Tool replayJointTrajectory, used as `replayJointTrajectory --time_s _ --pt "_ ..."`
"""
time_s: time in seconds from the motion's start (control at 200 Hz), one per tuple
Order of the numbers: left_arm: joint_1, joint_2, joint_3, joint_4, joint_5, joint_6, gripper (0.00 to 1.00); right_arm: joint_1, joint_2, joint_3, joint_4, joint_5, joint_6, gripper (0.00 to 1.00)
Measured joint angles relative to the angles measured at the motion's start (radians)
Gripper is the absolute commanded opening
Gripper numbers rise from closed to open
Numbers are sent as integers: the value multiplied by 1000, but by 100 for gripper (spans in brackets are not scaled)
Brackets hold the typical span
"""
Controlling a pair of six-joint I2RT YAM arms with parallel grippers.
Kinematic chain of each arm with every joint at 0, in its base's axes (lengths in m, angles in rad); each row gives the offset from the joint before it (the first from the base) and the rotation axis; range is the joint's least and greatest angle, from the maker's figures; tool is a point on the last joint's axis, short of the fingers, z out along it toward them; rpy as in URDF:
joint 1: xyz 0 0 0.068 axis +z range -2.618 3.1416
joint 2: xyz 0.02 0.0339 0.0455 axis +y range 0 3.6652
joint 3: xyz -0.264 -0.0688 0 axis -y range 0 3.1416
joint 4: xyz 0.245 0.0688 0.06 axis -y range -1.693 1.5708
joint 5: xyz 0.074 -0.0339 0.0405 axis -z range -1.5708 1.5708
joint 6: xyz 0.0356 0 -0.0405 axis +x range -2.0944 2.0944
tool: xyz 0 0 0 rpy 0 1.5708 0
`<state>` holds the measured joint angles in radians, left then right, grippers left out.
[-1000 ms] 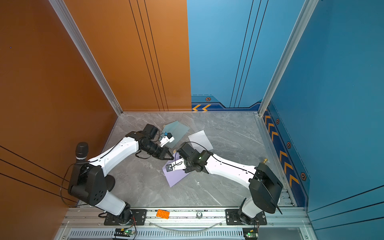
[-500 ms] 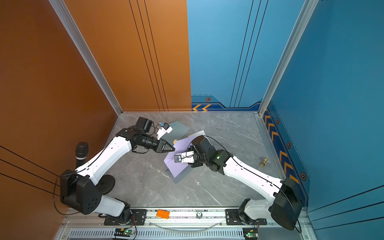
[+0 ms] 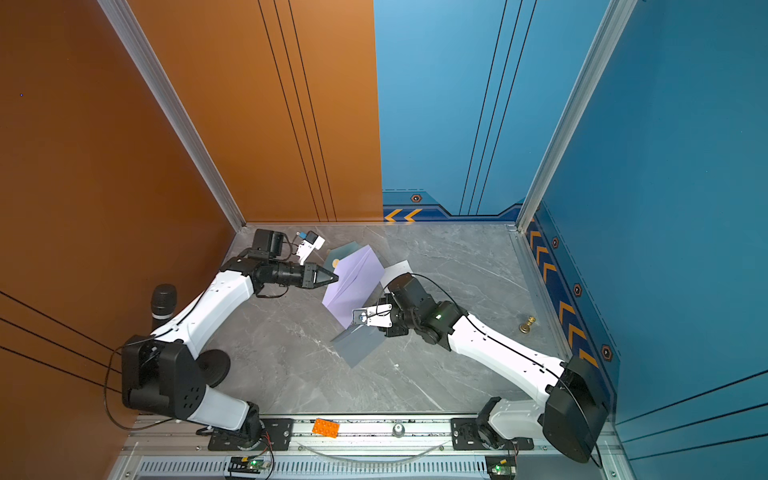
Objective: Fold the letter paper in half and place it into the envelope
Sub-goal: Place the envelope inside the envelope.
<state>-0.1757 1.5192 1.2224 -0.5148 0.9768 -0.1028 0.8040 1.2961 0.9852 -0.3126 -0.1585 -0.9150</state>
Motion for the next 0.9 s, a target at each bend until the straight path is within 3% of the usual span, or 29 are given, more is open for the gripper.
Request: replayJointTrajectory --time_s 0.496,0.896 --pt "7 156 -48 58 1 -8 0 -10 -3 -17 12 -3 7 40" --pt "6 174 -95 78 -23 -19 0 -12 14 -22 46 -35 62 40"
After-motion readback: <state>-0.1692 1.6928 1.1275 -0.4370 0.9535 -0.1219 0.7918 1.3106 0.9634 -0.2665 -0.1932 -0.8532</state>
